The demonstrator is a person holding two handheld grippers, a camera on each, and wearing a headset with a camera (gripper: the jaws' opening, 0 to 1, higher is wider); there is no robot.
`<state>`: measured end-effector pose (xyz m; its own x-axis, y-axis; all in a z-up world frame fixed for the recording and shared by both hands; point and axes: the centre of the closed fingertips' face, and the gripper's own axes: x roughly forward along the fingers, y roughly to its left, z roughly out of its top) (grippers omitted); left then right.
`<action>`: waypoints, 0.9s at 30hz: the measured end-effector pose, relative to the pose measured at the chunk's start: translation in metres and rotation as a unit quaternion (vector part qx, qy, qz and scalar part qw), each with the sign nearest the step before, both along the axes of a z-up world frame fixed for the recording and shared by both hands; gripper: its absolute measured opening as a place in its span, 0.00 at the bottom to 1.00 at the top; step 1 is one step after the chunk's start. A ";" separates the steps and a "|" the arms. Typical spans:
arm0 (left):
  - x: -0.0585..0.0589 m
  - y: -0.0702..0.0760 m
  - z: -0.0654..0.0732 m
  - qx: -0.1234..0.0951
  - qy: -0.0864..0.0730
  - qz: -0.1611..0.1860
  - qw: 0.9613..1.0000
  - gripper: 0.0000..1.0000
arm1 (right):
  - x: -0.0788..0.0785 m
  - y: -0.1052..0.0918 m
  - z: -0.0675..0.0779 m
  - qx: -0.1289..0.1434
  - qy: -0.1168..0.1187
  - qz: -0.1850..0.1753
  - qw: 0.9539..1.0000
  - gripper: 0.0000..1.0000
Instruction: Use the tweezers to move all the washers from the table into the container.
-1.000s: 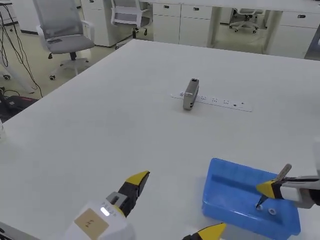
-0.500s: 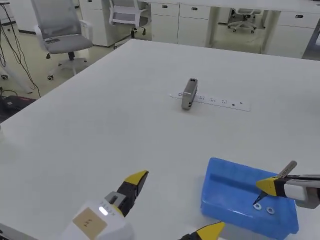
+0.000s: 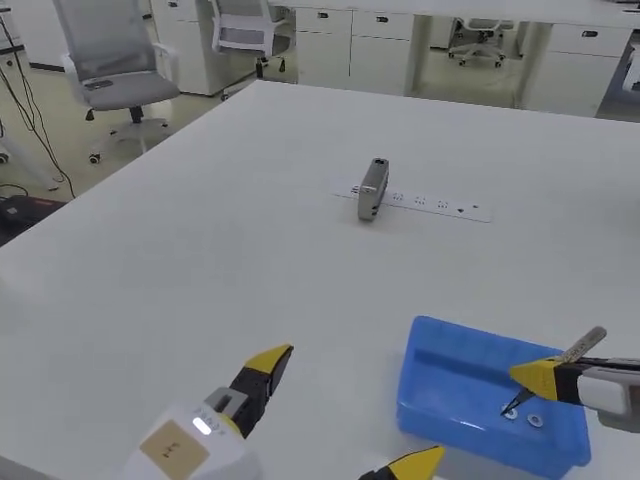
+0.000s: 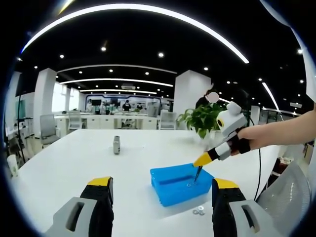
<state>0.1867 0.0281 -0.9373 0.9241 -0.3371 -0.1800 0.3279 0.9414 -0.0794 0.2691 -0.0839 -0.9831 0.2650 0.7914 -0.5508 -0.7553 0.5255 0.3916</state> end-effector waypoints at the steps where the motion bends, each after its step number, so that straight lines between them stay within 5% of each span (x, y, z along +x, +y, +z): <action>1: 0.000 0.000 0.000 0.000 0.000 -0.001 1.000 0.83 | -0.002 0.000 0.000 0.000 0.000 0.000 1.000 0.03; 14: 0.000 -0.001 -0.001 0.002 0.004 -0.003 1.000 0.82 | -0.029 0.003 -0.003 0.024 0.016 0.007 1.000 0.03; 27: -0.001 -0.003 -0.003 0.003 0.008 -0.008 1.000 0.81 | -0.052 0.012 -0.029 0.000 0.048 0.032 0.998 0.03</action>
<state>0.1860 0.0247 -0.9402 0.9157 -0.3502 -0.1970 0.3409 0.9367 -0.0803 0.2167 -0.0718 -1.0122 0.1595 0.8055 -0.5707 -0.7459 0.4770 0.4648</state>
